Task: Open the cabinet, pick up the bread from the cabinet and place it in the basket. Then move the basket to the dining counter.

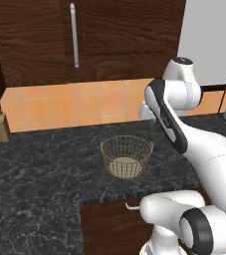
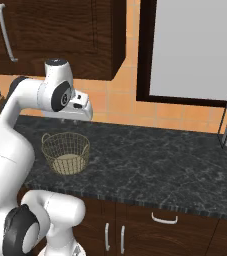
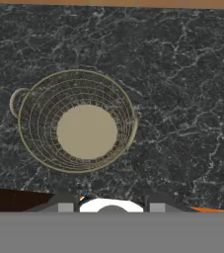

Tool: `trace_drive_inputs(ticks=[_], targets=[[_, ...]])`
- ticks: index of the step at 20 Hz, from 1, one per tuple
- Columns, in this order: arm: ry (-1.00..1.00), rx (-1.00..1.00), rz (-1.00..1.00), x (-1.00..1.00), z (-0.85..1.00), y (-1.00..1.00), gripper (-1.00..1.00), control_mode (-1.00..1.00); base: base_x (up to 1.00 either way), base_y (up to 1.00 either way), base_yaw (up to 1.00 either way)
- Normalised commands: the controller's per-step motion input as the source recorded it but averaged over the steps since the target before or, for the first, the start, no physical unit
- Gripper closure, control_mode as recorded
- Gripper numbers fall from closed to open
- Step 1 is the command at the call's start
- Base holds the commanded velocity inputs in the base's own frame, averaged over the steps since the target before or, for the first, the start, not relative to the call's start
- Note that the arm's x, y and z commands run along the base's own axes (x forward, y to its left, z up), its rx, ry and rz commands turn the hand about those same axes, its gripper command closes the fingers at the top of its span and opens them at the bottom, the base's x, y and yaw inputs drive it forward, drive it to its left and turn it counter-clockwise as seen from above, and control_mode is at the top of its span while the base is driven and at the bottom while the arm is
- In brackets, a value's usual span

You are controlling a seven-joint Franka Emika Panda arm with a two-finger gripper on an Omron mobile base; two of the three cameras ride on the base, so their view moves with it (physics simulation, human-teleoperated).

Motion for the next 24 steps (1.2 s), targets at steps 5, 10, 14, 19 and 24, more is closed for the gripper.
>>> trace_drive_inputs(ticks=[5, 10, 14, 19, 24], targets=[[-0.03, 0.02, 0.0, -0.28, -0.03, 0.36, -1.0, -1.0, 0.0, 0.0, 0.0], [-0.1, 0.0, 0.0, -0.36, 0.84, 0.71, -1.0, -1.0, 0.0, 0.0, 0.0], [-0.26, -0.06, 0.0, -0.03, 0.8, 0.8, -1.0, -1.0, 0.0, 0.0, 0.0], [-0.34, -0.05, 0.0, 0.0, 0.69, 0.53, -1.0, -1.0, 0.0, 0.0, 0.0], [-0.2, 0.0, 0.0, 0.12, 0.38, 0.3, -1.0, -1.0, 0.0, 0.0, 0.0]])
